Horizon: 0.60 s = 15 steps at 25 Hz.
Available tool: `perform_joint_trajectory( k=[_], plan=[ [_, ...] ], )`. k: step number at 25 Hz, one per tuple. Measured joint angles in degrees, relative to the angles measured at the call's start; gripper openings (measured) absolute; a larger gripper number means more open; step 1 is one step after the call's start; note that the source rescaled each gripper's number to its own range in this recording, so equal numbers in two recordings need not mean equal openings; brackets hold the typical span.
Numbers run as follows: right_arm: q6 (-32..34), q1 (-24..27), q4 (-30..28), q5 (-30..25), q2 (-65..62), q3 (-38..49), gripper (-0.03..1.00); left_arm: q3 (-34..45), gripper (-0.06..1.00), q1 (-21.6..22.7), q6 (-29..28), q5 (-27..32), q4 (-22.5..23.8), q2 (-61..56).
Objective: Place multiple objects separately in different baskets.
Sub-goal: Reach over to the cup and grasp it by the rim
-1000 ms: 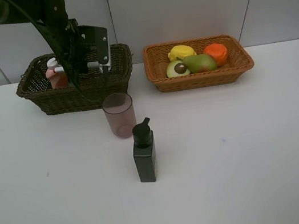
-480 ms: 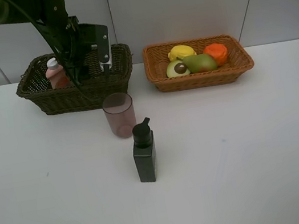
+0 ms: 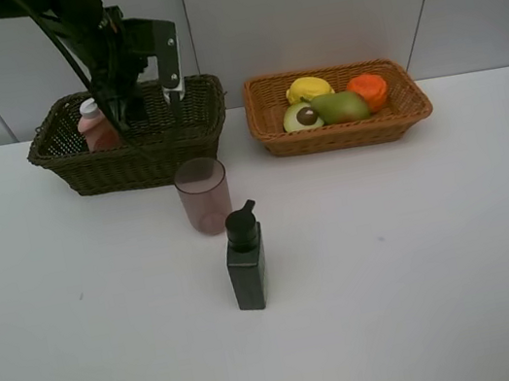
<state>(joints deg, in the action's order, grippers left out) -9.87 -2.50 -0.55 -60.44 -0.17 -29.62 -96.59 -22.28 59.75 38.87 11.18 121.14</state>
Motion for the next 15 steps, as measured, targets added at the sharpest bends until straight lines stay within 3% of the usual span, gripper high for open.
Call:
perform_joint_trajectory(
  k=[9, 15],
  plan=[
    [0.0, 0.0, 0.0, 0.0, 0.0, 0.0, 1.0, 0.37, 0.92, 0.0, -7.74, 2.74, -1.83, -7.09],
    [0.0, 0.0, 0.0, 0.0, 0.0, 0.0, 1.0, 4.78, 0.92, 0.0, -11.97, 4.54, -3.49, -13.8]
  ],
)
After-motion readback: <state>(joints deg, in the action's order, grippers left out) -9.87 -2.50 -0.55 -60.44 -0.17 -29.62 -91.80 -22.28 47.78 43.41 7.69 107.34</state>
